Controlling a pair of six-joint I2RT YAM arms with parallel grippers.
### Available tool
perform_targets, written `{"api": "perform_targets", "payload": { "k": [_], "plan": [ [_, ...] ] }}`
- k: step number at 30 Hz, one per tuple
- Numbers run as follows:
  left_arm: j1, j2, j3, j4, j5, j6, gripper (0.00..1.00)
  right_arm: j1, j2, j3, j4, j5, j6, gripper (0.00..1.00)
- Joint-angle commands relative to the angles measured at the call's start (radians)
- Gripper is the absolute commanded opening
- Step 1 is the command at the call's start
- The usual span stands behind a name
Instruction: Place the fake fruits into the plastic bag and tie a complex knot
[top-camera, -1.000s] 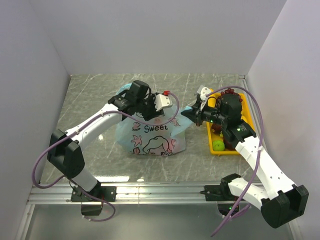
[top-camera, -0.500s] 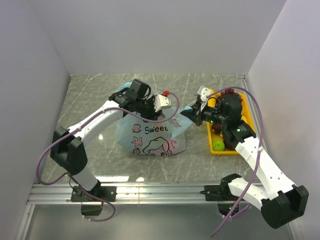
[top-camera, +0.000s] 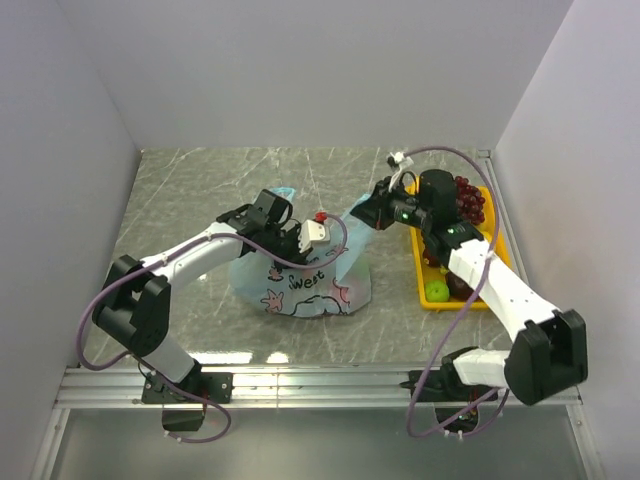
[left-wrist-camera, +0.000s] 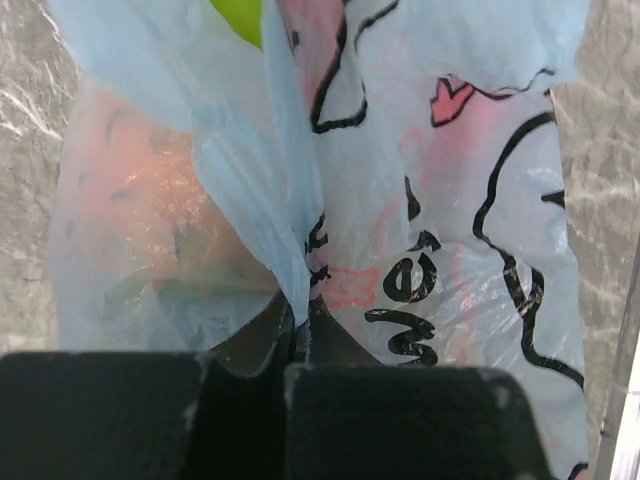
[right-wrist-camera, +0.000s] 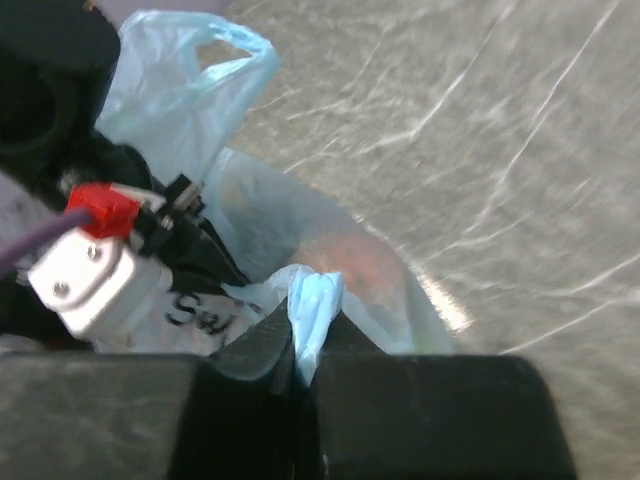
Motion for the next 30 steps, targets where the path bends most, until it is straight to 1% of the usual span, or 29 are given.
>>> {"api": "perform_targets", "payload": {
  "k": [1,2,4,6,7,8,11,12,14,15,16,17,18,20,21,23,25,27,30],
  "plan": [
    [0.010,-0.031,-0.018,0.111,0.074,-0.041,0.00,-0.027,0.059,0.125,0.021,-0.034,0.179,0.38],
    [0.021,-0.031,-0.013,0.135,0.094,-0.072,0.00,-0.042,0.067,0.136,-0.004,-0.084,0.191,0.51],
    [0.033,-0.031,0.002,0.146,0.131,-0.101,0.01,-0.083,0.049,0.115,-0.004,-0.117,0.231,0.75],
    [0.046,-0.037,0.021,0.146,0.180,-0.125,0.01,-0.148,0.015,0.058,0.044,-0.206,0.239,0.85],
    [0.049,-0.039,0.024,0.146,0.194,-0.129,0.01,-0.163,-0.021,0.044,0.054,-0.233,0.227,0.88],
    [0.053,-0.043,0.031,0.139,0.220,-0.121,0.01,-0.180,-0.041,0.032,0.060,-0.291,0.211,0.90],
    [0.053,-0.045,0.042,0.090,0.247,-0.078,0.01,-0.185,-0.118,-0.011,0.027,-0.382,0.069,0.91],
    [0.057,-0.040,0.045,0.074,0.261,-0.064,0.01,-0.183,-0.139,-0.039,0.009,-0.429,-0.059,0.91],
    [0.058,-0.039,0.050,0.043,0.267,-0.049,0.01,-0.185,-0.201,-0.071,-0.066,-0.462,-0.178,0.94],
    [0.058,-0.039,0.051,0.036,0.277,-0.046,0.01,-0.185,-0.228,-0.086,-0.115,-0.482,-0.356,0.94],
    [0.060,-0.037,0.051,0.024,0.280,-0.038,0.01,-0.185,-0.239,-0.091,-0.169,-0.490,-0.441,0.95],
    [0.058,-0.037,0.054,0.020,0.280,-0.037,0.01,-0.183,-0.245,-0.099,-0.229,-0.496,-0.504,0.95],
    [0.058,-0.039,0.056,0.019,0.281,-0.037,0.01,-0.185,-0.252,-0.114,-0.243,-0.502,-0.601,0.95],
    [0.060,-0.040,0.061,0.014,0.284,-0.032,0.01,-0.186,-0.246,-0.120,-0.284,-0.520,-0.699,0.95],
    [0.061,-0.045,0.064,0.011,0.287,-0.026,0.01,-0.185,-0.226,-0.131,-0.272,-0.523,-0.751,0.96],
    [0.061,-0.043,0.071,-0.007,0.300,-0.009,0.01,-0.185,-0.192,-0.139,-0.190,-0.546,-0.760,0.96],
    [0.060,-0.043,0.074,-0.016,0.309,0.003,0.00,-0.177,-0.111,-0.129,-0.142,-0.574,-0.760,0.97],
    [0.060,-0.040,0.071,-0.016,0.317,0.008,0.01,-0.148,-0.025,-0.081,-0.140,-0.611,-0.798,0.97],
    [0.060,-0.022,0.085,-0.029,0.323,0.025,0.00,-0.104,0.043,-0.034,-0.137,-0.646,-0.819,0.98]
  ]
}}
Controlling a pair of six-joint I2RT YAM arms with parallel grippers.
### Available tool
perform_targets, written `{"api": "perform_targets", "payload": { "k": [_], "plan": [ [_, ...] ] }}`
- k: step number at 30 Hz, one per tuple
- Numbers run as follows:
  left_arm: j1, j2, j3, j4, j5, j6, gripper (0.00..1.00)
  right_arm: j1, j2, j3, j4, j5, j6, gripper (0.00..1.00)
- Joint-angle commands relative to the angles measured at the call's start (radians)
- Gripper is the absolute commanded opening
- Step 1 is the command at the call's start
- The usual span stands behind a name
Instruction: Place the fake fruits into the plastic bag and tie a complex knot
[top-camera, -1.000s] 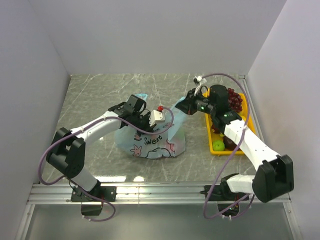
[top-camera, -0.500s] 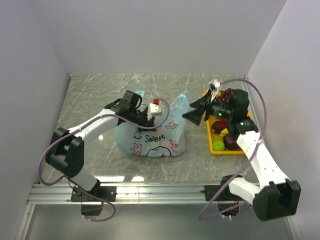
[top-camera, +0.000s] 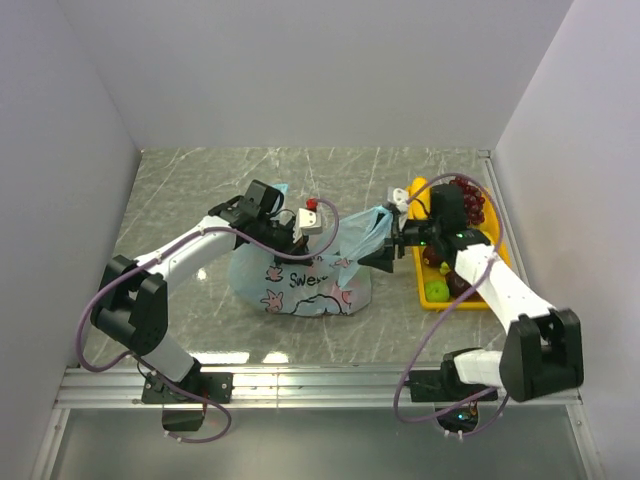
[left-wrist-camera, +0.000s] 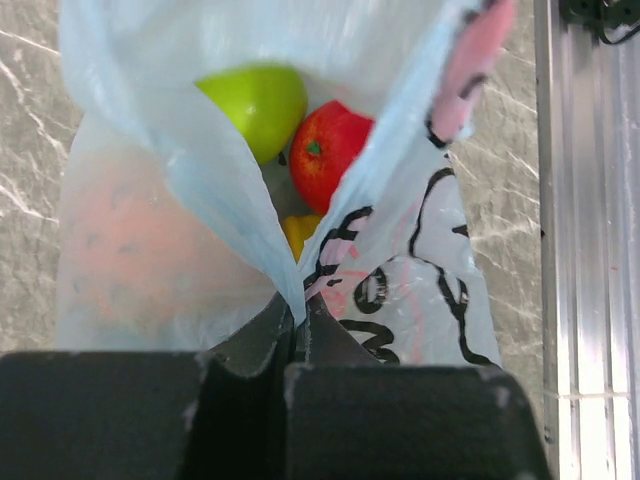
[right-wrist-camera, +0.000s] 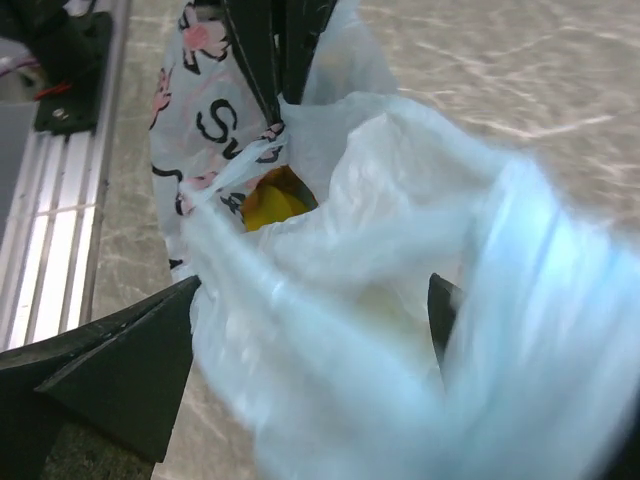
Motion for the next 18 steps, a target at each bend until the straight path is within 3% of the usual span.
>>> {"api": "perform_targets", "payload": {
  "k": [1,7,10,14,15,17,18],
  "plan": [
    [0.001,-0.016,0.064,-0.036,0.061,0.058,0.01,0.049,0.051,0.070,0.061,-0.082,-0.079,0.98],
    [0.001,0.033,0.104,-0.090,0.067,0.110,0.00,0.111,0.123,0.075,0.192,-0.121,0.006,0.99],
    [-0.005,0.049,0.111,-0.103,0.081,0.122,0.00,0.135,0.133,0.055,0.374,-0.111,0.118,0.99],
    [-0.019,0.060,0.115,-0.133,0.093,0.164,0.01,0.142,0.168,0.037,0.611,-0.053,0.386,0.99],
    [-0.025,0.055,0.110,-0.130,0.089,0.167,0.00,0.142,0.189,0.049,0.619,-0.039,0.404,0.95],
    [-0.025,0.040,0.090,-0.108,0.084,0.159,0.01,0.139,0.209,0.087,0.590,-0.011,0.434,0.79],
    [-0.027,0.034,0.085,-0.105,0.082,0.158,0.01,0.137,0.218,0.101,0.563,-0.002,0.433,0.59]
  ]
}}
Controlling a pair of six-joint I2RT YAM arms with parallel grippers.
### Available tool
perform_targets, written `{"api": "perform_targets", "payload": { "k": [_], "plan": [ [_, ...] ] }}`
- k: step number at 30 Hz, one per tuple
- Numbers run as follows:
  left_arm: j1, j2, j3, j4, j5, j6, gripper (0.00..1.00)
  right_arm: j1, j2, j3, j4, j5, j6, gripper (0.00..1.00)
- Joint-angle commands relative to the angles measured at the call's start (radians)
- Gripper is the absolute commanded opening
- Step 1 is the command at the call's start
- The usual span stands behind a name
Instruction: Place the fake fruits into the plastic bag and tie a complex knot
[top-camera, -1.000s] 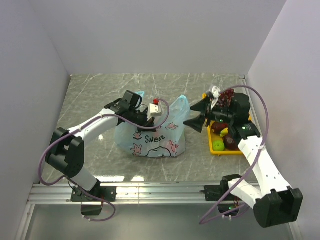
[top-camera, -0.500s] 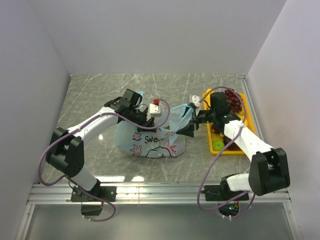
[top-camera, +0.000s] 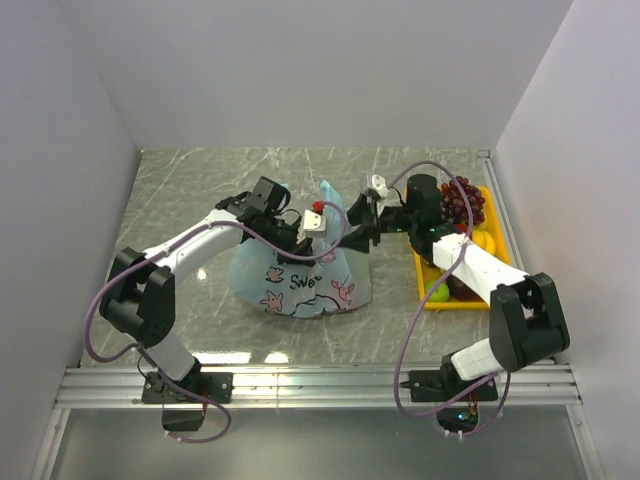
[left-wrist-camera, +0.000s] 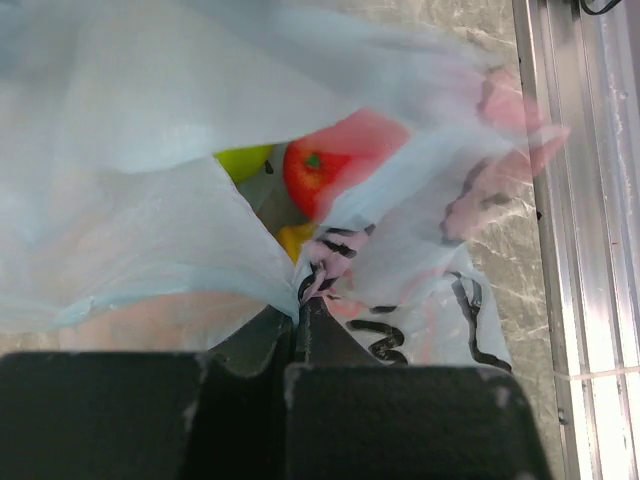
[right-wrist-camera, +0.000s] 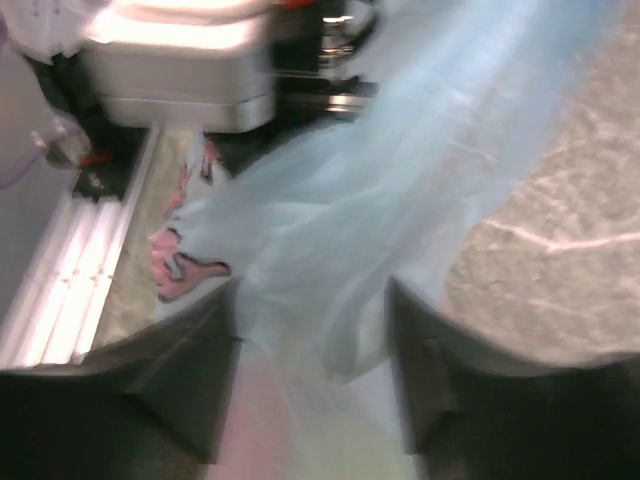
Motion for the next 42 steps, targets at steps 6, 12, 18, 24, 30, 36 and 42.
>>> {"api": "perform_targets", "payload": {
  "k": [6,12,18,24,30,36,42],
  "plan": [
    [-0.008,-0.102,-0.053,0.114,-0.024,-0.036,0.01,-0.029,0.011,0.101,-0.070,0.087,0.174,0.00],
    [-0.010,-0.266,-0.163,0.324,-0.207,-0.311,0.29,-0.029,-0.098,0.063,-0.187,0.338,0.303,0.00],
    [-0.008,-0.280,-0.085,0.247,-0.094,-0.450,0.83,0.002,-0.198,-0.028,-0.141,0.349,0.306,0.00],
    [-0.010,-0.158,-0.001,0.339,-0.162,-0.631,0.94,0.014,-0.241,-0.053,-0.118,0.372,0.248,0.00],
    [-0.020,-0.067,0.021,0.406,-0.146,-0.693,0.97,0.028,-0.263,-0.056,-0.112,0.473,0.217,0.00],
    [-0.031,-0.018,-0.017,0.563,-0.055,-0.757,0.46,0.037,-0.237,-0.054,-0.069,0.402,0.272,0.05],
    [-0.019,-0.053,-0.077,0.656,0.025,-0.776,0.00,-0.084,-0.210,-0.059,-0.164,0.207,0.289,0.93]
  ]
}}
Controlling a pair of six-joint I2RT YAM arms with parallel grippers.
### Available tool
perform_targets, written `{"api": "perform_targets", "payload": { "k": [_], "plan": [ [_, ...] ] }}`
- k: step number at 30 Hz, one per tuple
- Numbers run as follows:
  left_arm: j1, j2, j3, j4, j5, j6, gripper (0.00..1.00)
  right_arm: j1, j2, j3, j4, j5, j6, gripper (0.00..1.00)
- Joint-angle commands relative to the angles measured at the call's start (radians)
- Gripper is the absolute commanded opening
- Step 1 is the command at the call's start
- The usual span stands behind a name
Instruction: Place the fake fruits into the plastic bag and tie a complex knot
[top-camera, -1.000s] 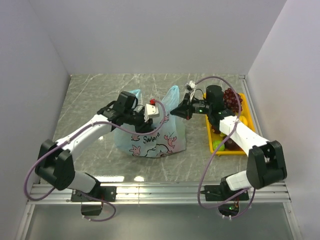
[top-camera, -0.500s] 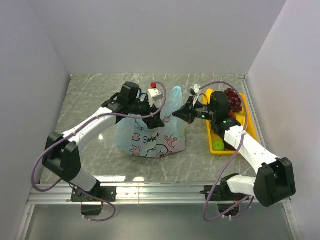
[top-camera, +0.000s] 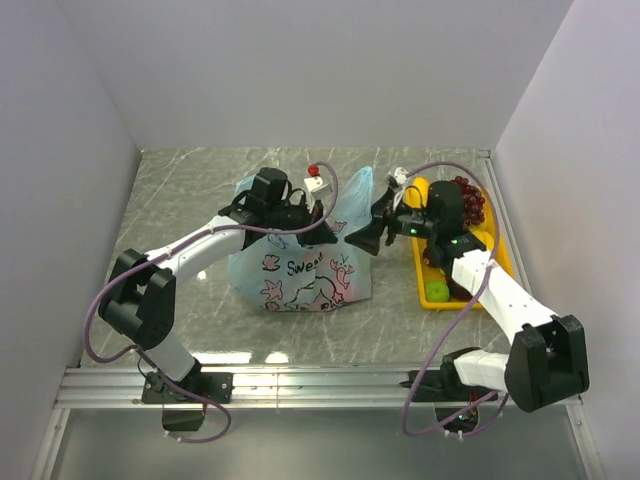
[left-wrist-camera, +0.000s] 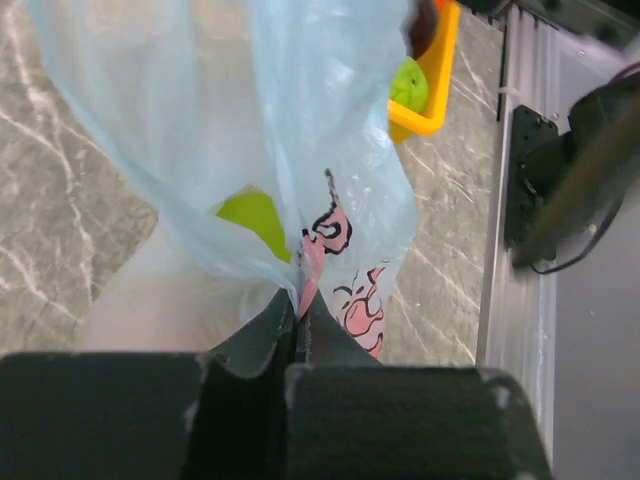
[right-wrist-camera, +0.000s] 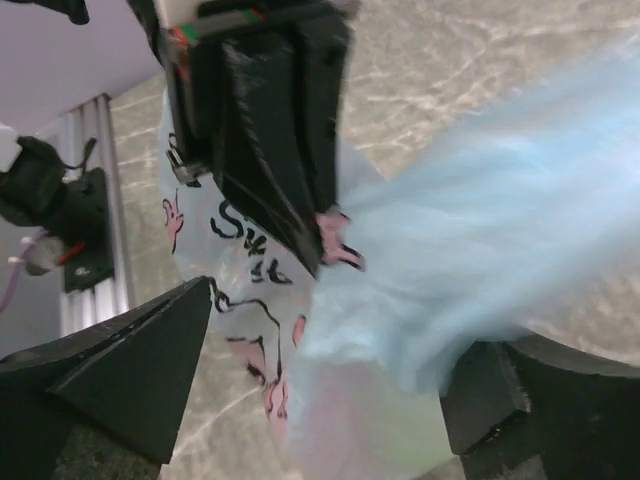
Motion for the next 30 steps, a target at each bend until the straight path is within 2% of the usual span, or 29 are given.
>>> {"api": "perform_targets", "payload": {
  "k": [1,5,6,9,13,16,19,20,21,23,24,26,30],
  "plan": [
    [0.005,-0.044,-0.023,0.094,0.093,-0.017,0.00,-0.104,0.002,-0.017,-0.033,-0.164,-0.032,0.94],
    [0.006,-0.053,-0.032,0.092,0.138,0.022,0.00,-0.130,0.012,-0.043,-0.092,-0.234,-0.251,0.95],
    [0.006,-0.054,-0.038,0.098,0.139,0.021,0.01,-0.129,0.026,-0.052,-0.075,-0.247,-0.258,0.95],
    [0.005,-0.047,-0.028,0.068,0.164,0.042,0.00,-0.097,0.094,-0.061,0.045,-0.276,-0.190,0.96],
    [0.003,-0.024,-0.028,0.042,0.173,0.067,0.00,-0.034,0.144,-0.084,0.283,-0.221,-0.043,0.97],
    [0.002,-0.004,-0.031,0.028,0.173,0.090,0.01,-0.003,0.228,-0.068,0.315,-0.184,-0.013,0.97],
    [0.003,0.002,-0.040,0.017,0.152,0.110,0.03,0.001,0.270,-0.035,0.287,-0.186,-0.012,0.67],
    [0.005,-0.001,-0.040,0.008,0.144,0.113,0.06,0.000,0.285,-0.023,0.260,-0.193,-0.024,0.43],
    [0.011,-0.004,-0.034,-0.003,0.124,0.124,0.12,0.000,0.292,-0.011,0.222,-0.202,-0.032,0.27],
    [0.025,-0.036,-0.025,-0.027,0.101,0.124,0.20,0.001,0.290,0.008,0.129,-0.202,-0.103,0.01],
    [0.034,-0.051,-0.008,-0.035,0.086,0.110,0.30,0.001,0.286,0.006,0.109,-0.196,-0.113,0.00],
    [0.065,-0.106,0.026,-0.088,0.031,0.107,0.43,0.006,0.275,0.009,0.019,-0.170,-0.167,0.00],
    [0.092,-0.224,0.185,-0.228,-0.075,0.179,0.67,0.046,0.275,0.052,-0.154,-0.083,-0.274,0.00]
  ]
}}
